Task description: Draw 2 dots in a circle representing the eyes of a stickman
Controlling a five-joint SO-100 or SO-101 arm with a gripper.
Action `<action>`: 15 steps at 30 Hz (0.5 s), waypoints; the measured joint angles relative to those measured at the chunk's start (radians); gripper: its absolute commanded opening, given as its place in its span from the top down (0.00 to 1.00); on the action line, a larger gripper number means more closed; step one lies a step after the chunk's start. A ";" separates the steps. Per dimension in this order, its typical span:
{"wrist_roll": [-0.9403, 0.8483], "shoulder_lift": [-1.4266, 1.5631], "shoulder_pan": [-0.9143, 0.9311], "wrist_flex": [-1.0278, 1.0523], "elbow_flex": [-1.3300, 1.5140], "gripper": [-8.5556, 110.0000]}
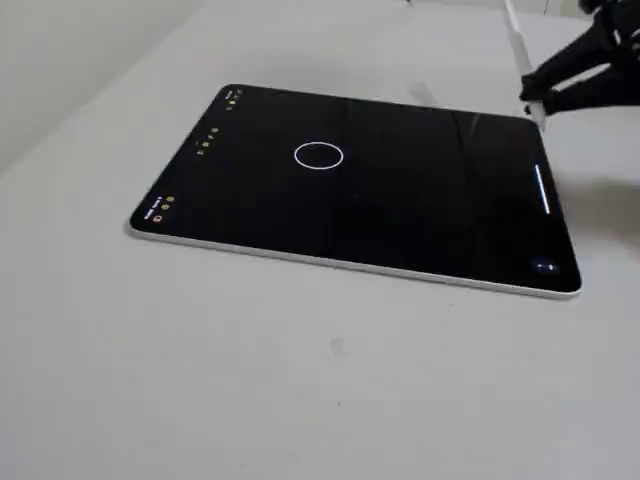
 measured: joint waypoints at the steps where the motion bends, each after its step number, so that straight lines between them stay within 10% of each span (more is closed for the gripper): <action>1: -0.018 0.000 -0.002 -0.005 0.000 0.93; 15: -0.581 0.000 -0.132 -0.276 0.000 0.93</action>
